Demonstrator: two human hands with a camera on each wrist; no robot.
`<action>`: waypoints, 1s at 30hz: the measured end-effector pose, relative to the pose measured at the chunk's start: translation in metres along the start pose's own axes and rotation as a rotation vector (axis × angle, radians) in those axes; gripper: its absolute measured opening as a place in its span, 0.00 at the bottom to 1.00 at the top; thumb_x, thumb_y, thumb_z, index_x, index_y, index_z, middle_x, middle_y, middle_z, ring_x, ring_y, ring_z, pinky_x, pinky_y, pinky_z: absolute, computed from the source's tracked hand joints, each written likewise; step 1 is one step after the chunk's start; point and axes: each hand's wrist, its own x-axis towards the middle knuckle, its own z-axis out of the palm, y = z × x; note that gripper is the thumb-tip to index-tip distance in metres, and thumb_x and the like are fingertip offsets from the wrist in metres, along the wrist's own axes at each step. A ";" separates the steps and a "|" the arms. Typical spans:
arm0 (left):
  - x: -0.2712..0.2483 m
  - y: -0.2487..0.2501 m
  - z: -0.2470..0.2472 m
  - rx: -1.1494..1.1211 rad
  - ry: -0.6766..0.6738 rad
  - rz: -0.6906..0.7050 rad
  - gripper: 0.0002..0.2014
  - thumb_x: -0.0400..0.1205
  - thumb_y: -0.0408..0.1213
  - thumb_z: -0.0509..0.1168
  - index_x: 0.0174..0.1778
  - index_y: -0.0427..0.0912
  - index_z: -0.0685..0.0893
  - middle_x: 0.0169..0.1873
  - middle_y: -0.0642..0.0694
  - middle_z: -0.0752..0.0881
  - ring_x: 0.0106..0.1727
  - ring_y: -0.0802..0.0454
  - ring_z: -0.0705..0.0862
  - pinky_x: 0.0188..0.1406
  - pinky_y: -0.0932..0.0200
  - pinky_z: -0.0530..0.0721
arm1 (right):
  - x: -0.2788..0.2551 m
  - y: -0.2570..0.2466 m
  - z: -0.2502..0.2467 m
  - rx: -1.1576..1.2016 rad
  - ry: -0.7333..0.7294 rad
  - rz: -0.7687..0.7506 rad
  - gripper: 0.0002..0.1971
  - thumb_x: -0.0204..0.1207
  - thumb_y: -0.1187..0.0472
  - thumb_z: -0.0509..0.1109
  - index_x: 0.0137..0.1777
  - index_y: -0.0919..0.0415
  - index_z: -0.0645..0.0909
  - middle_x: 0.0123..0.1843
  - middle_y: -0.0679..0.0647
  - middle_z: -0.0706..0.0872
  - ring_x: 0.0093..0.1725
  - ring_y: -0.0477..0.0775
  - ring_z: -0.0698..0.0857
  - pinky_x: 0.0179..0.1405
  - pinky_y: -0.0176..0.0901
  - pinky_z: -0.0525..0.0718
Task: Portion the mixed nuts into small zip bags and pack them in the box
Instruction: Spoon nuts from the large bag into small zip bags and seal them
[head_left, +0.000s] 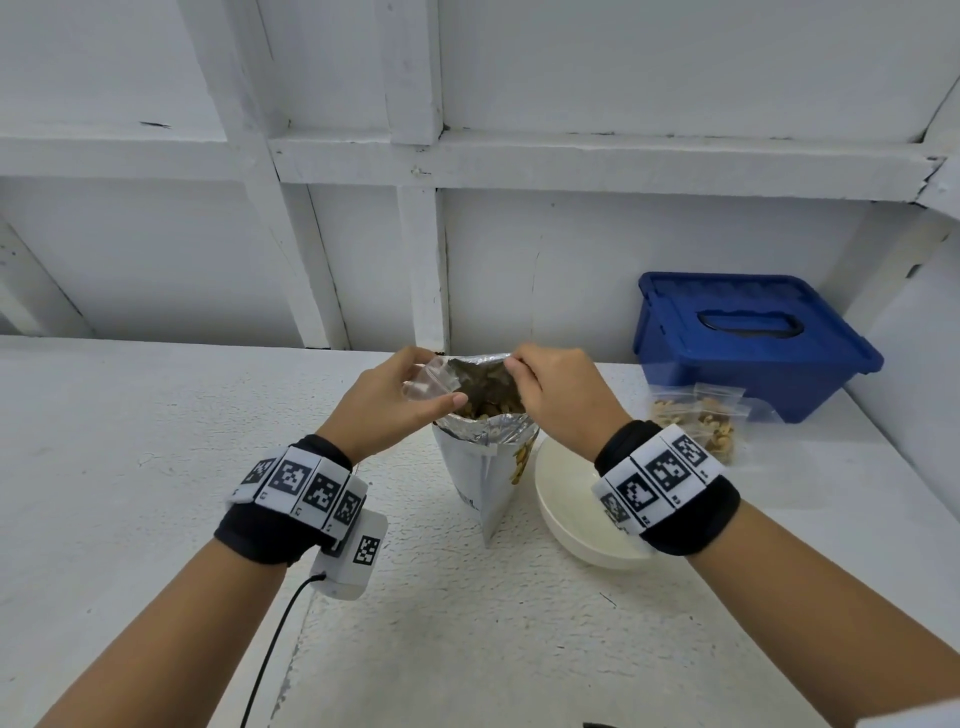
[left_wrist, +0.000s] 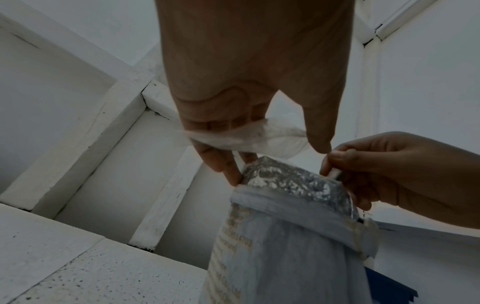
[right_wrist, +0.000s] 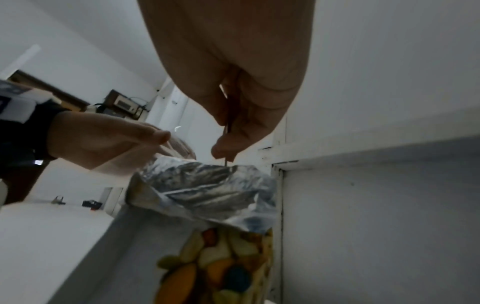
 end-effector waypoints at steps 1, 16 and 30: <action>-0.001 0.000 0.000 -0.001 0.000 0.002 0.38 0.58 0.72 0.63 0.58 0.51 0.77 0.55 0.51 0.85 0.55 0.55 0.84 0.56 0.52 0.83 | 0.000 0.000 0.001 0.041 0.016 0.040 0.14 0.84 0.60 0.57 0.48 0.69 0.81 0.36 0.62 0.85 0.34 0.59 0.82 0.33 0.47 0.77; -0.001 0.002 -0.004 0.049 -0.021 0.041 0.31 0.69 0.58 0.71 0.65 0.46 0.76 0.55 0.50 0.84 0.55 0.55 0.82 0.53 0.59 0.79 | -0.001 0.020 -0.005 0.674 0.232 0.665 0.15 0.83 0.60 0.59 0.35 0.60 0.78 0.25 0.56 0.83 0.20 0.45 0.81 0.24 0.35 0.84; 0.018 0.011 -0.018 0.414 -0.199 0.088 0.31 0.73 0.55 0.70 0.68 0.41 0.75 0.55 0.49 0.79 0.52 0.57 0.73 0.47 0.64 0.69 | 0.006 0.038 -0.032 0.780 0.375 0.762 0.13 0.82 0.63 0.60 0.36 0.62 0.78 0.28 0.59 0.82 0.18 0.43 0.81 0.20 0.32 0.81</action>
